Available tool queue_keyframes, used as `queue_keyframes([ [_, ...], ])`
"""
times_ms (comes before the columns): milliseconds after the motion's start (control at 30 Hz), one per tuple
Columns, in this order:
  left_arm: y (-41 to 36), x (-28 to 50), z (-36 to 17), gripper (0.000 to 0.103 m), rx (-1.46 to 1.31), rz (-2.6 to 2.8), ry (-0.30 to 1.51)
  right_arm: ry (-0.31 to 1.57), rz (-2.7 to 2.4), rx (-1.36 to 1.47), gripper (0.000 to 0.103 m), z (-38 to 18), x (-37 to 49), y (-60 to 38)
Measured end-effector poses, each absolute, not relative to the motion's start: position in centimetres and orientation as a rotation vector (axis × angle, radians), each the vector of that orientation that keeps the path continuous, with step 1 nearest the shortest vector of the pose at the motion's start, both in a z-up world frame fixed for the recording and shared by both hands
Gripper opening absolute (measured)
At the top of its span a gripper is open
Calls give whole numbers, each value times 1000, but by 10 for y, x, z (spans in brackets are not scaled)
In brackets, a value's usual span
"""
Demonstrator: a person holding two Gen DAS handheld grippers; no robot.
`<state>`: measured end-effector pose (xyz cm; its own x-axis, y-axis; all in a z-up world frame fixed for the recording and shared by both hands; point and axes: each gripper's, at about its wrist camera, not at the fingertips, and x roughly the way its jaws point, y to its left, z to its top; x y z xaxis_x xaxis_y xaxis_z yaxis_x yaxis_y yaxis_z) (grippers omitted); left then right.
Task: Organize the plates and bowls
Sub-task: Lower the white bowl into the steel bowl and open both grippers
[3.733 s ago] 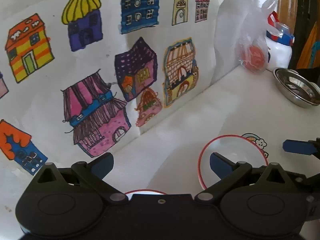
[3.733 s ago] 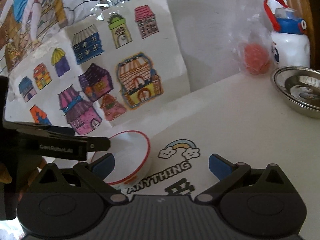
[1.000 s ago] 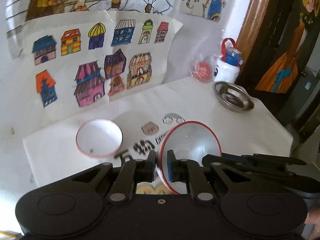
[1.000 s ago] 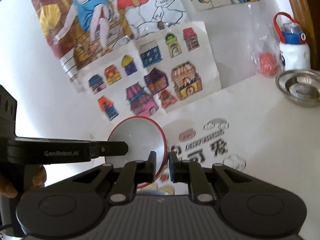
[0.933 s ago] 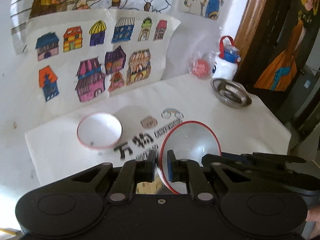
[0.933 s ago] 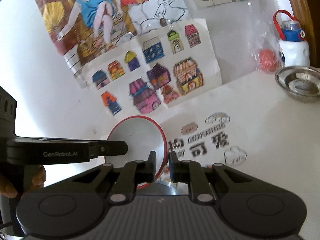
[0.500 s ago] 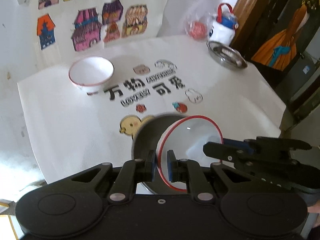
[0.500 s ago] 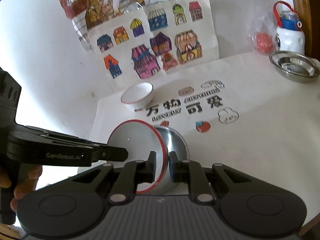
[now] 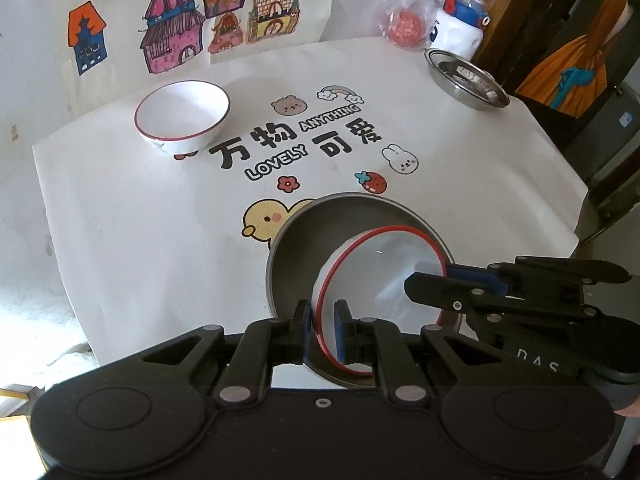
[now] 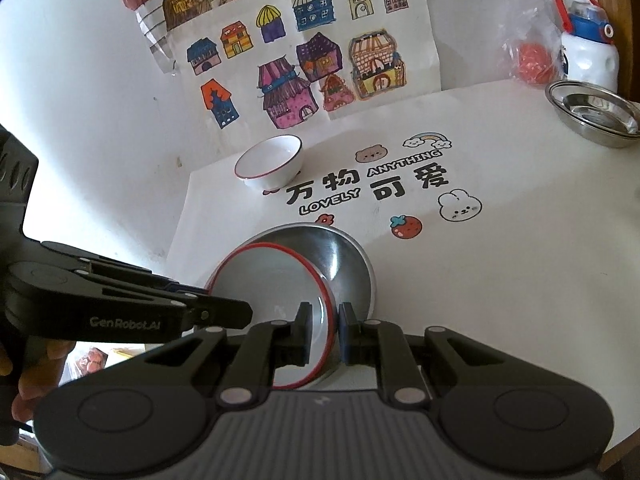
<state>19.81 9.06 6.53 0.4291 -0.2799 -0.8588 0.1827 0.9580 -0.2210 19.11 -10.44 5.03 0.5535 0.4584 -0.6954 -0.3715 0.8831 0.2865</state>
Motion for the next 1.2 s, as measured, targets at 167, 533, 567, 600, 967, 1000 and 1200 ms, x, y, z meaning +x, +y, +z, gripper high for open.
queue_keyframes([
  [167, 91, 201, 63, 12, -107, -287, 1102, 855, 497, 114, 17, 49, 193, -104],
  [533, 94, 206, 64, 16, -123, -286, 1100, 857, 507, 114, 21, 47, 196, -103],
  [567, 94, 207, 65, 16, -124, -288, 1098, 857, 507, 115, 21, 47, 196, -103],
  [600, 94, 206, 65, 17, -124, -289, 1099, 857, 506, 115, 21, 47, 196, -103],
  [967, 96, 205, 73, 22, -111, -296, 1048, 843, 515, 123, 30, 52, 199, -108],
  [1000, 97, 204, 75, 23, -112, -296, 1035, 839, 517, 125, 31, 53, 199, -109],
  [1200, 108, 200, 91, 35, -131, -293, 958, 802, 523, 134, 47, 62, 197, -113],
])
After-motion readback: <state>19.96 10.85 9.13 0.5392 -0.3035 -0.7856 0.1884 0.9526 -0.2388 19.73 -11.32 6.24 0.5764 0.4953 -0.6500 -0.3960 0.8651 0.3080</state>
